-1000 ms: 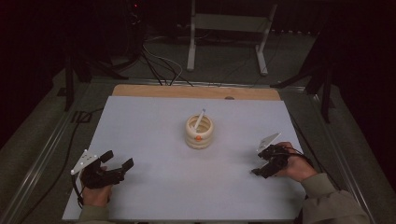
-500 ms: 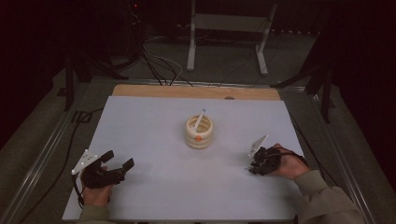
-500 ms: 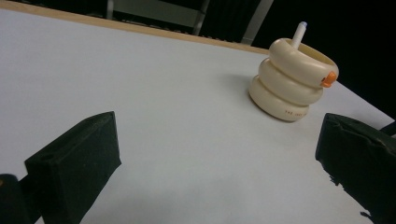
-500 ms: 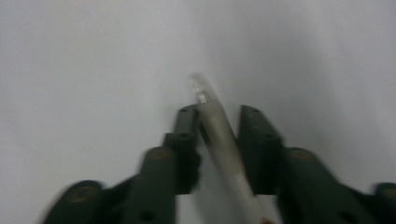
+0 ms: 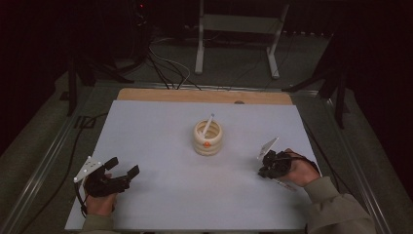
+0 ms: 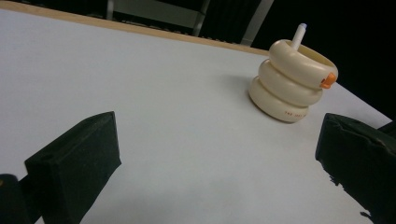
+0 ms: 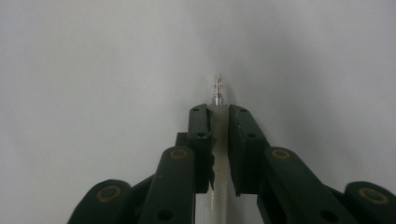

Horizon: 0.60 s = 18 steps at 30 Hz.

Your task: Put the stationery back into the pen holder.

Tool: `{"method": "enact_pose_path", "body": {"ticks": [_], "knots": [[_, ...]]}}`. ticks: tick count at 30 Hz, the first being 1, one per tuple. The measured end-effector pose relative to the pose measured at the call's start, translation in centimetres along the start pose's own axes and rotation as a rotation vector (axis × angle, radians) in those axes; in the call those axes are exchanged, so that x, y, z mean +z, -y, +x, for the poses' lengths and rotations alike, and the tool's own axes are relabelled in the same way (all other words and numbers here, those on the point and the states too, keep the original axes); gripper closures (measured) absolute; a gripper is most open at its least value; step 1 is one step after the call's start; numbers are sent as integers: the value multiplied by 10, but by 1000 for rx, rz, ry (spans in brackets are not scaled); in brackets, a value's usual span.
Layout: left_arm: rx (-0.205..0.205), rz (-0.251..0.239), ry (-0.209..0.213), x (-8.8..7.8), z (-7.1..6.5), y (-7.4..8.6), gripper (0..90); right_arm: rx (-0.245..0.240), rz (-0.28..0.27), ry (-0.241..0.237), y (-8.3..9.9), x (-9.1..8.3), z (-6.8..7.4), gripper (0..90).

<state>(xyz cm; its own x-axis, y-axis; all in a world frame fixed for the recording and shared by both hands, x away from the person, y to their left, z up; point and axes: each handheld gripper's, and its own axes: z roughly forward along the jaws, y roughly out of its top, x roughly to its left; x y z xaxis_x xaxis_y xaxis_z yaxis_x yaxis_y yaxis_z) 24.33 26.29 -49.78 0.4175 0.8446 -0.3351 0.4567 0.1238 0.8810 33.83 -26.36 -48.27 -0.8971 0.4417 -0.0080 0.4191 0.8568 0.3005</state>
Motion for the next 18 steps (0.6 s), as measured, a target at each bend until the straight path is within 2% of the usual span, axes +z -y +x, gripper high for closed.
{"method": "enact_pose_path", "body": {"ticks": [8,18], "knots": [[1,0,0,0,0,0,3,84,-92,13,-6,-16,-1,812],[0,0,1,0,0,0,3,99,-145,20,-16,-23,3,811]]}}
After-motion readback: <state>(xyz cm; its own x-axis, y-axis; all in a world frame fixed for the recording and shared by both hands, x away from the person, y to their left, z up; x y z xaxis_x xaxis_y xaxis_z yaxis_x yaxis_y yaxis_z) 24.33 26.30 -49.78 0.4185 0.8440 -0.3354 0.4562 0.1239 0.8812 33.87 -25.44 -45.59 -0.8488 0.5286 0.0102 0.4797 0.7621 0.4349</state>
